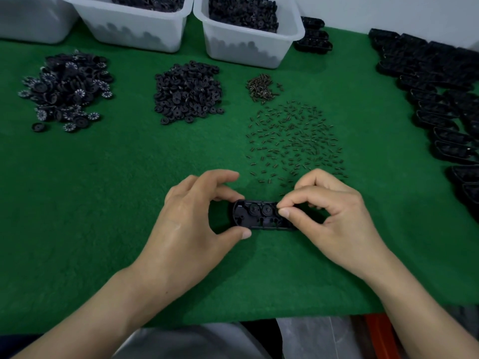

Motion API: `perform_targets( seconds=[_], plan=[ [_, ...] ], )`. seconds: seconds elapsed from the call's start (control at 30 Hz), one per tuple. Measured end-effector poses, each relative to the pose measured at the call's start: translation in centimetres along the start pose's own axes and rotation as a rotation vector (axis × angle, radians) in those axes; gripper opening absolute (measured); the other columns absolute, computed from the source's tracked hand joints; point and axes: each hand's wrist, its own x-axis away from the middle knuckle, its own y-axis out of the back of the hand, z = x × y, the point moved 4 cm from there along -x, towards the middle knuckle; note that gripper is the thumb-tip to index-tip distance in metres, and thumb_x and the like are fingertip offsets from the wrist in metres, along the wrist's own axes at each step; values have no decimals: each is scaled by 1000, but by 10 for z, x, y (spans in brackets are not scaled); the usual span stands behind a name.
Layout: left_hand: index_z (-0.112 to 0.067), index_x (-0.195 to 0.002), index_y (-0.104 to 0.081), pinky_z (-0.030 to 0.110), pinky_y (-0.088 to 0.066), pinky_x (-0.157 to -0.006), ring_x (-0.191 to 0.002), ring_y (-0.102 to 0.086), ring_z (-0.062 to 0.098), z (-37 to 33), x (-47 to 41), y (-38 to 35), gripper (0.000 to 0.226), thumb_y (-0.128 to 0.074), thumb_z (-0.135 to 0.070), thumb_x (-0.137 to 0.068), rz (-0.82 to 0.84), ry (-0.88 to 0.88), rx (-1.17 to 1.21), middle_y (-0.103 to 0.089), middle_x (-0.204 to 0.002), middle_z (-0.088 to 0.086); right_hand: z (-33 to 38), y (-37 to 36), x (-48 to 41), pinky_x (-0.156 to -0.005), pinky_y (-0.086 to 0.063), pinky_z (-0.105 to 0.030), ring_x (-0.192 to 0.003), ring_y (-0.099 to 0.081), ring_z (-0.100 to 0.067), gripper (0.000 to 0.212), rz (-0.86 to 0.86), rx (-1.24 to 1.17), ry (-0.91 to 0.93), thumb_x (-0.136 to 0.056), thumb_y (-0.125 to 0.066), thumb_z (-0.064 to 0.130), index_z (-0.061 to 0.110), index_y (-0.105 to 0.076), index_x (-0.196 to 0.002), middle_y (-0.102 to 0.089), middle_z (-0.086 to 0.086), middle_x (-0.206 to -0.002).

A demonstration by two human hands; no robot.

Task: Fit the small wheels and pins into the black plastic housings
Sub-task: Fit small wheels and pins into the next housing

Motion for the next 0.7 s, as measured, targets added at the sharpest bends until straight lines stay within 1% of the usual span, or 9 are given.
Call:
perform_targets(
  seconds=[0.1, 0.17, 0.3, 0.33, 0.37, 0.43, 0.47, 0.57, 0.7],
  plan=[
    [-38, -116, -43, 26, -33, -98, -106, -48, -1, 0, 0, 0, 63, -74, -38, -62, -1, -4, -4, -61, -93, -28, -1, 0, 0, -67, -36, -14, -73, -51, -7, 4, -3, 16, 4, -75, -69, 13, 15, -70, -78, -55, 4, -76],
    [-38, -116, -43, 26, -33, -98, -106, -47, -1, 0, 0, 0, 62, -73, -39, -62, -3, -5, -6, -61, -94, -28, -1, 1, 0, -66, -38, -16, -73, -52, -8, 3, -9, 20, 4, -75, -68, 14, 15, -70, -77, -55, 3, -76],
    [-37, -116, -43, 29, -34, -98, -105, -49, 1, -1, 0, 1, 62, -73, -38, -62, -6, -7, -4, -61, -94, -28, 0, 1, 0, -66, -44, -28, -73, -54, -16, 6, -13, 46, 16, -74, -72, 10, 15, -72, -77, -54, 0, -74],
    [-37, -116, -43, 30, -34, -98, -105, -49, 1, -1, 0, 1, 62, -73, -38, -62, -6, -9, -6, -61, -94, -28, 0, 2, 0, -66, -44, -27, -73, -54, -16, 7, -17, 28, 10, -74, -72, 10, 15, -73, -78, -55, 0, -74],
    [-37, -116, -43, 30, -34, -98, -105, -50, 1, -1, 0, 1, 62, -73, -38, -62, -7, -11, -7, -61, -94, -28, -1, 4, 0, -65, -42, -23, -72, -54, -13, 7, -26, -3, -1, -74, -70, 10, 14, -73, -79, -56, 0, -74],
    [-38, -116, -43, 31, -35, -98, -105, -50, 2, -2, 0, 1, 63, -74, -38, -62, -5, -12, -5, -60, -94, -28, -3, 9, 0, -64, -39, -16, -71, -53, -7, 12, -55, -76, -20, -76, -64, 7, 12, -72, -82, -58, 0, -75],
    [-38, -117, -42, 31, -35, -98, -105, -50, 2, -2, 0, 1, 63, -74, -38, -62, -4, -13, -7, -60, -94, -28, -4, 11, 0, -64, -38, -16, -71, -53, -6, 14, -63, -103, -21, -76, -61, 3, 12, -71, -82, -58, 0, -76],
    [-38, -116, -42, 32, -36, -97, -104, -51, 2, -1, 0, 1, 63, -75, -37, -62, -6, -11, -18, -60, -94, -28, -5, 11, 1, -65, -40, -18, -71, -53, -10, 25, -46, -116, 8, -75, -55, -6, 13, -71, -80, -56, -4, -75],
    [-38, -115, -42, 29, -36, -97, -104, -52, 3, -1, 0, 1, 63, -76, -36, -62, -13, -10, -26, -61, -94, -27, -4, 7, 3, -64, -44, -25, -71, -53, -17, 33, -22, -56, 35, -73, -52, -8, 17, -73, -79, -55, -6, -75]
  ],
)
